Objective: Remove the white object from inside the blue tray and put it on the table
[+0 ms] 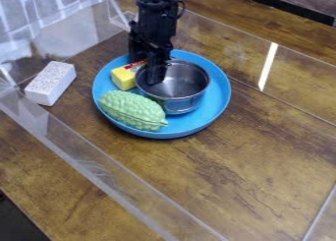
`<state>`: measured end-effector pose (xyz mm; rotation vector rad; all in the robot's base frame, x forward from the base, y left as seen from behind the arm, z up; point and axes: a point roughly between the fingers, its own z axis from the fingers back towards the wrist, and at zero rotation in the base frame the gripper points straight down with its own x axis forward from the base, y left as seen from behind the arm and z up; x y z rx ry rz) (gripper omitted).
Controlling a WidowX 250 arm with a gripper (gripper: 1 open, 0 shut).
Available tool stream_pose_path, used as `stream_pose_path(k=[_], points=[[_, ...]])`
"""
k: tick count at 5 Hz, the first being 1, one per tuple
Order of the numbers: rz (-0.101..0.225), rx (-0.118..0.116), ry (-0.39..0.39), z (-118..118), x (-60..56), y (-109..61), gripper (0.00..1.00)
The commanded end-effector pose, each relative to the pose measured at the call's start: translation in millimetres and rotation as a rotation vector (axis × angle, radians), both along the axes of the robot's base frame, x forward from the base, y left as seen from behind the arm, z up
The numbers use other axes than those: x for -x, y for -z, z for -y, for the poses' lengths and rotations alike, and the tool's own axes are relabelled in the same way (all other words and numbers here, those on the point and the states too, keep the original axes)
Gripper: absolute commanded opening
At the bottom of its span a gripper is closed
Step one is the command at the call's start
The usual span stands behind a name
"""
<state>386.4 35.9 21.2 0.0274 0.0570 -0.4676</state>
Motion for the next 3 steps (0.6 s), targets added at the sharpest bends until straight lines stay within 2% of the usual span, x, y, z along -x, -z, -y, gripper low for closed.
stream_pose_path(k=[1,3], points=[[-0.014,-0.011,0.015,5.3,0.9,7.3,0.0],[-0.014,-0.025,0.028,4.7,1.3,1.8,0.0]])
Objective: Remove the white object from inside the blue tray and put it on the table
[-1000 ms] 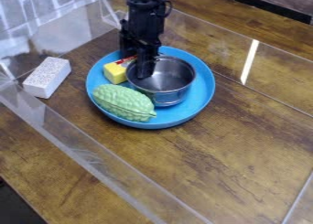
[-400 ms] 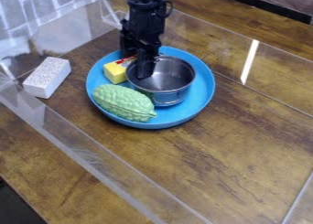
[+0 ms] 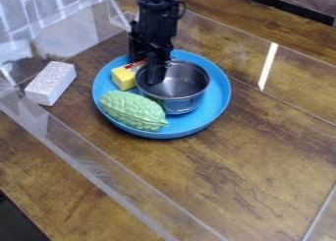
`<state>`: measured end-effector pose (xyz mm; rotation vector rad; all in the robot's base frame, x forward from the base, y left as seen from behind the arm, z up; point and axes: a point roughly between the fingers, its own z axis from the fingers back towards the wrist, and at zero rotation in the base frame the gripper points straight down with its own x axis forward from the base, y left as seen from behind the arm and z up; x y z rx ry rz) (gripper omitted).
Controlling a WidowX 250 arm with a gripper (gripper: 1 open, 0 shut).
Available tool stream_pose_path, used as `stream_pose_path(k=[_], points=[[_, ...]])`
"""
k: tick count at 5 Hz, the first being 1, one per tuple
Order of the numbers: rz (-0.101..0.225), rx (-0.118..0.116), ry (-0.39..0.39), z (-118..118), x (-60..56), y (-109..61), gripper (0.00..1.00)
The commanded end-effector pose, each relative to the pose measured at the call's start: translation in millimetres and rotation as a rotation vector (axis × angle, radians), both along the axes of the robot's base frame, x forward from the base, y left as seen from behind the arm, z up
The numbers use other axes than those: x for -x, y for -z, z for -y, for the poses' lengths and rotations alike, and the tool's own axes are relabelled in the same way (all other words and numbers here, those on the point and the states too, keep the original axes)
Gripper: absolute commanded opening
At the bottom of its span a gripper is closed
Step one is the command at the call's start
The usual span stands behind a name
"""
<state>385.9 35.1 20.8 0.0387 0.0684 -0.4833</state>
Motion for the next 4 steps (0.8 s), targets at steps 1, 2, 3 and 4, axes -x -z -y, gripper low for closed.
stream_pose_path(k=[1,2,3,4], points=[[-0.006,-0.018,0.018,3.6,1.0,-0.9,0.0],[-0.007,-0.024,0.024,3.2,1.2,-2.7,0.0],[-0.008,-0.03,0.03,2.8,1.4,-4.6,0.0],[-0.007,-0.036,0.036,2.5,1.6,-7.2,0.0]])
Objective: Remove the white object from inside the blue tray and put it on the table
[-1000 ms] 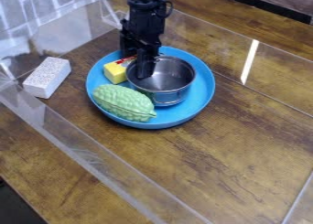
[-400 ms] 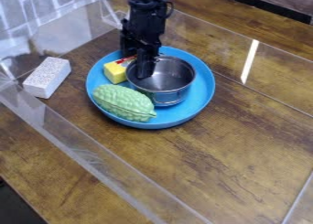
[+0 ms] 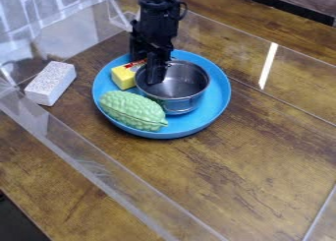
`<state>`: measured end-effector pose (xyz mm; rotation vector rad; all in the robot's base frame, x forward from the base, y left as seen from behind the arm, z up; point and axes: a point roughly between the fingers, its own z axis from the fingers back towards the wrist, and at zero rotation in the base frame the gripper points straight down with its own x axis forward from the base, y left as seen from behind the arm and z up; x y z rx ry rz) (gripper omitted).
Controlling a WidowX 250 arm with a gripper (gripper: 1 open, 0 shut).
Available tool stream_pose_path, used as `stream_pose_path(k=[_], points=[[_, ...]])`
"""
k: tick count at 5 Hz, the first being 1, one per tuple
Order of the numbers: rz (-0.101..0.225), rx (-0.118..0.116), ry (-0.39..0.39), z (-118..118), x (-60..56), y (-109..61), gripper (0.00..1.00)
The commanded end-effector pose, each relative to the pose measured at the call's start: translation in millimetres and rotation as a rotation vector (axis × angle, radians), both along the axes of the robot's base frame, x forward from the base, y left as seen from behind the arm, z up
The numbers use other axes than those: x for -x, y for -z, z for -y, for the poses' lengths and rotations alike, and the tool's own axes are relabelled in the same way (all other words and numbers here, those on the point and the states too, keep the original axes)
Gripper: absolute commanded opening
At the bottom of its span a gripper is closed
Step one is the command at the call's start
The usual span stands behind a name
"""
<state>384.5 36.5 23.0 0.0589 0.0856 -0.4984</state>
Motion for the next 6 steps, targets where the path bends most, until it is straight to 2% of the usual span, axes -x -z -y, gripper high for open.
stream_pose_path(k=[1,6], points=[[0.005,-0.019,0.026,3.7,0.3,-7.9,0.0],[-0.004,-0.039,0.059,2.5,2.0,-14.3,0.0]])
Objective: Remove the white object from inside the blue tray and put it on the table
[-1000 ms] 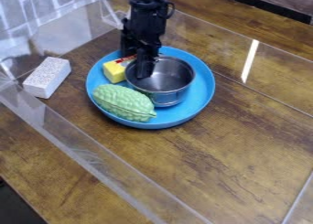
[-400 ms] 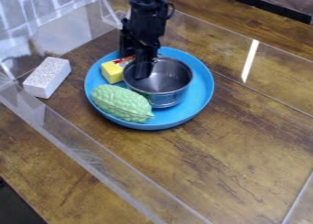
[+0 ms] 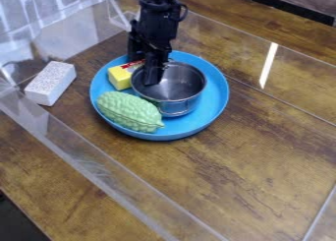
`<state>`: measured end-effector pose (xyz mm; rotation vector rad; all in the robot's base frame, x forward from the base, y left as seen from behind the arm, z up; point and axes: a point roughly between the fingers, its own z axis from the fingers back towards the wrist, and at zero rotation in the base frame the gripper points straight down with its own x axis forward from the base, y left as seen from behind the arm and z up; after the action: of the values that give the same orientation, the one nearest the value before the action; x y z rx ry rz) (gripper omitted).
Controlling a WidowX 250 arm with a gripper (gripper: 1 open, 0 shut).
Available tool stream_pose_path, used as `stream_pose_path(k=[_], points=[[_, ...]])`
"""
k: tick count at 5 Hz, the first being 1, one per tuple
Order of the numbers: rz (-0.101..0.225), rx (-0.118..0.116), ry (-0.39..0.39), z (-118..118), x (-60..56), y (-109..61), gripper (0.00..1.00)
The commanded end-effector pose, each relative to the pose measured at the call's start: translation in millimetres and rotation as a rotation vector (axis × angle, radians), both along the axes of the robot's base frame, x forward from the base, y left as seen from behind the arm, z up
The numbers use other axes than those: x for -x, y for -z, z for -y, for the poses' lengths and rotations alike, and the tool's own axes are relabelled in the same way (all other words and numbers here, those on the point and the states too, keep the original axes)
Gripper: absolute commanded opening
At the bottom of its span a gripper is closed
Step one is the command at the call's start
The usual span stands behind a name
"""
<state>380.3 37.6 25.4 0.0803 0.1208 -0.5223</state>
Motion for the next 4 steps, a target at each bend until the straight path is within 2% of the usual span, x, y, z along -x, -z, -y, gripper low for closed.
stream_pose_path(k=[1,4], points=[[0.022,-0.014,0.043,3.7,-1.7,-12.4,0.0],[0.009,-0.022,0.066,4.3,-1.0,-10.5,0.0]])
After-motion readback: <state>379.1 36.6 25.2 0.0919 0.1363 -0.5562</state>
